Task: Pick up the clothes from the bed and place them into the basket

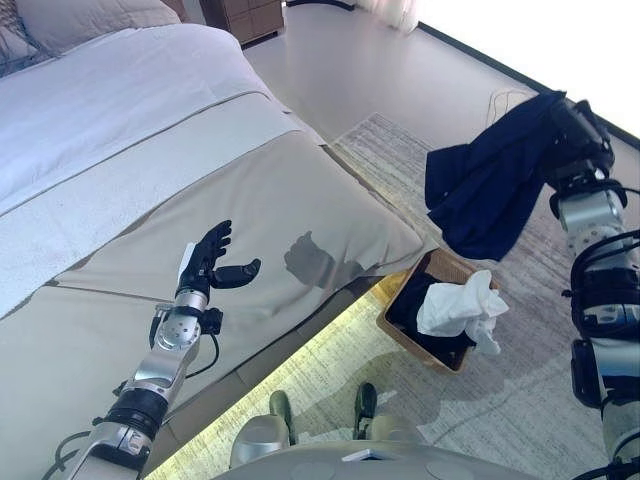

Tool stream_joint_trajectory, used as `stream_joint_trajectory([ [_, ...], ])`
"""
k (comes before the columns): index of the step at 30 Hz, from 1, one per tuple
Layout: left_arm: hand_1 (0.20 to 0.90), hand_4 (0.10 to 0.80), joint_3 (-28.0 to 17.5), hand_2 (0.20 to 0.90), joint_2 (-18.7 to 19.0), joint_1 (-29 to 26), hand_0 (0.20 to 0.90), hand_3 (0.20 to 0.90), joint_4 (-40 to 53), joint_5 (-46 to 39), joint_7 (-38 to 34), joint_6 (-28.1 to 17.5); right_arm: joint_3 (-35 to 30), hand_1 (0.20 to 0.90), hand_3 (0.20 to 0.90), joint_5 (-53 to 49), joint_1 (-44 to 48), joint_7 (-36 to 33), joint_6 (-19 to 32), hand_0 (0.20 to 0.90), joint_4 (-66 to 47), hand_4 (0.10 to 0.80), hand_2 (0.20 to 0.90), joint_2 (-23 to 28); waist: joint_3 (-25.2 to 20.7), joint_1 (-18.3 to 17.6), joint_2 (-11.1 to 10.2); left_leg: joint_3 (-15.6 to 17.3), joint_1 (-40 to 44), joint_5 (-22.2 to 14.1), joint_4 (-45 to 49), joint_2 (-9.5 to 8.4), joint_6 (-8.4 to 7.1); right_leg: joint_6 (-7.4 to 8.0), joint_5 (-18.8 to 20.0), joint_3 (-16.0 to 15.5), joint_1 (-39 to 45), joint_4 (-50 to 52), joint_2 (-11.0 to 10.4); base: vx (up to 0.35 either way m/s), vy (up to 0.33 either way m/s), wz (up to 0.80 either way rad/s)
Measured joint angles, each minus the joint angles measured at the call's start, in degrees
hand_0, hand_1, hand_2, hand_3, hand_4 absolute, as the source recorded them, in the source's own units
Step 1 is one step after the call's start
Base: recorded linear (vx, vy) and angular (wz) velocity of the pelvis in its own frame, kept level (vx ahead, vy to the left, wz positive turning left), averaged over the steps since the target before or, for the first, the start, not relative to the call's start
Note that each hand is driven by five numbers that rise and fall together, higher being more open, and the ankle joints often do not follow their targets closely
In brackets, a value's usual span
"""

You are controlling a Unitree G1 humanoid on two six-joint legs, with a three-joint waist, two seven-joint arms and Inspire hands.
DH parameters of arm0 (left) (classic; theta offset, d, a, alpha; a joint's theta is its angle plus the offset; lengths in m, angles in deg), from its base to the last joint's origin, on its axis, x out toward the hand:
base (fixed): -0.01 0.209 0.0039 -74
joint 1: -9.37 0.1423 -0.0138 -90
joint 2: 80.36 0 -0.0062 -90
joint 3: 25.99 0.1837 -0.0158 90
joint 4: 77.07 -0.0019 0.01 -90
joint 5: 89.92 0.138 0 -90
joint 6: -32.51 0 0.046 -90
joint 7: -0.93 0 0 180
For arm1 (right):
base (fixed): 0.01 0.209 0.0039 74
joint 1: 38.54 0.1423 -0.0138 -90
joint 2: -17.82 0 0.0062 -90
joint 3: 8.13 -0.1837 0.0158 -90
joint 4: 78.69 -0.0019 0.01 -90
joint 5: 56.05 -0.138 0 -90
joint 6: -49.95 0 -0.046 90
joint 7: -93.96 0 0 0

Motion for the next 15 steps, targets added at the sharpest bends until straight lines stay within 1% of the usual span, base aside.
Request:
stream_joint_trajectory([
  [5,0.900,0.800,0.08,0.900,0.16,0.62,0.900,0.900,0.00,0.11,1.86,0.00,0.00,0.300,0.200,3.63,-3.80,-0.41,-0.24,0.300,0.05,0.100,0.300,-0.56,-0.18,-0.73,0.32,0.91,0.63,0.22,-0.64,-0.06,0.05,0.00,0.00,1.06,-0.12,-0.01,0.04,0.016,-0.115,-0.09],
  [9,0.900,0.800,2.05,0.900,0.91,0.80,0.900,0.900,0.01,0.14,3.16,0.00,0.00,0.300,0.200,8.83,-5.86,-1.65,-0.46,0.300,0.05,0.100,0.300,-1.29,-0.33,-1.97,0.63,1.37,0.64,0.22,-0.83,-0.07,0.06,0.01,-0.01,1.42,-0.45,-0.02,0.01,-0.017,-0.069,-0.05],
  [13,0.900,0.800,4.40,0.900,0.84,0.80,0.900,0.900,0.01,0.16,3.80,0.00,0.06,0.300,0.200,16.58,-7.35,-3.99,-1.92,0.300,0.30,0.100,0.300,-1.35,-1.21,-3.26,2.38,1.89,0.35,0.51,-1.68,-0.10,0.39,0.01,0.00,1.89,-1.32,-0.02,-0.12,-0.016,-0.037,-0.07],
  [15,0.900,0.800,4.45,0.900,0.72,0.79,0.900,0.900,0.16,0.16,3.97,-0.01,0.12,0.300,0.200,20.81,-8.85,-5.07,-2.25,0.300,0.59,0.100,0.300,-1.35,-1.57,-3.45,3.10,2.24,0.31,0.51,-1.69,-0.07,0.39,0.02,0.00,2.26,-1.63,-0.03,-0.09,-0.012,-0.021,-0.11],
])
